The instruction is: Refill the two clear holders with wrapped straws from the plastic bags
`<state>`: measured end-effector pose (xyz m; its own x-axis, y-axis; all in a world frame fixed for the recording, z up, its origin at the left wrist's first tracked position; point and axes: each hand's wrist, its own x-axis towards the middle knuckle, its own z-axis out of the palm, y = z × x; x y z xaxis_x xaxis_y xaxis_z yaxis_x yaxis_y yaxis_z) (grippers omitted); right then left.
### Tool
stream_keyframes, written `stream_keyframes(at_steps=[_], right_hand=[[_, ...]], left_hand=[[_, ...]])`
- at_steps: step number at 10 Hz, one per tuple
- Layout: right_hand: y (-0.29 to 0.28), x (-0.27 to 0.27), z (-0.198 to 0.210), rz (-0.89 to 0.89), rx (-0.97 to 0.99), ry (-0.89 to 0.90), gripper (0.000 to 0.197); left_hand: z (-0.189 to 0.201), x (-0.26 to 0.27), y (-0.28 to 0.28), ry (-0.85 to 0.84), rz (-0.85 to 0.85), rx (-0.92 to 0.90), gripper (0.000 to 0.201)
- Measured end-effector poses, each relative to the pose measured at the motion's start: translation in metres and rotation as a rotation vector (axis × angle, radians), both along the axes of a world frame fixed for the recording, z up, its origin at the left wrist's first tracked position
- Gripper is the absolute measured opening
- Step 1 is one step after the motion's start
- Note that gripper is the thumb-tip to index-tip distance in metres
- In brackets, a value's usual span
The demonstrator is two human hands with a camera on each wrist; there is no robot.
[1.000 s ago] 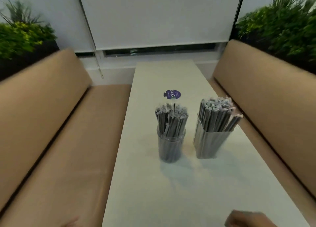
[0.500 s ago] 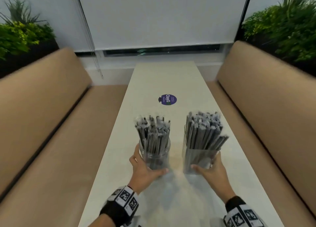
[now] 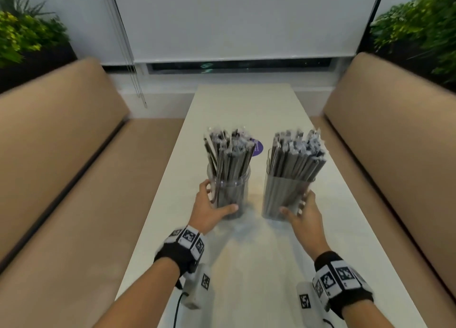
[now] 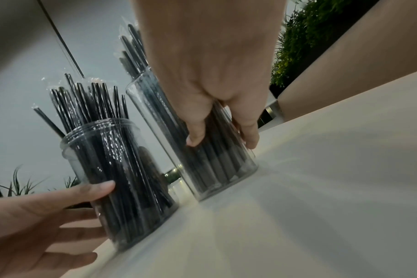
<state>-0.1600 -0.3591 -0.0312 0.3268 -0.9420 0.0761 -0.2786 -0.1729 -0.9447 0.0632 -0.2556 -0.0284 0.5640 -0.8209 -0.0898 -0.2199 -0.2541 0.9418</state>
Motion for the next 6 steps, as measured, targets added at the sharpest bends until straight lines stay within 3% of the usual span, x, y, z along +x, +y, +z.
stream_keyframes(at_steps=[1, 3, 6], right_hand=[[-0.008, 0.008, -0.006, -0.023, -0.051, 0.056, 0.058], [-0.016, 0.016, -0.008, -0.028, -0.047, 0.082, 0.057], [-0.026, 0.011, -0.010, -0.053, 0.082, 0.142, 0.064]], left_hand=[[-0.002, 0.004, -0.010, -0.062, 0.034, 0.012, 0.114], [-0.004, 0.005, -0.023, -0.096, 0.065, 0.041, 0.102], [-0.008, 0.008, -0.016, -0.043, 0.088, 0.100, 0.101]])
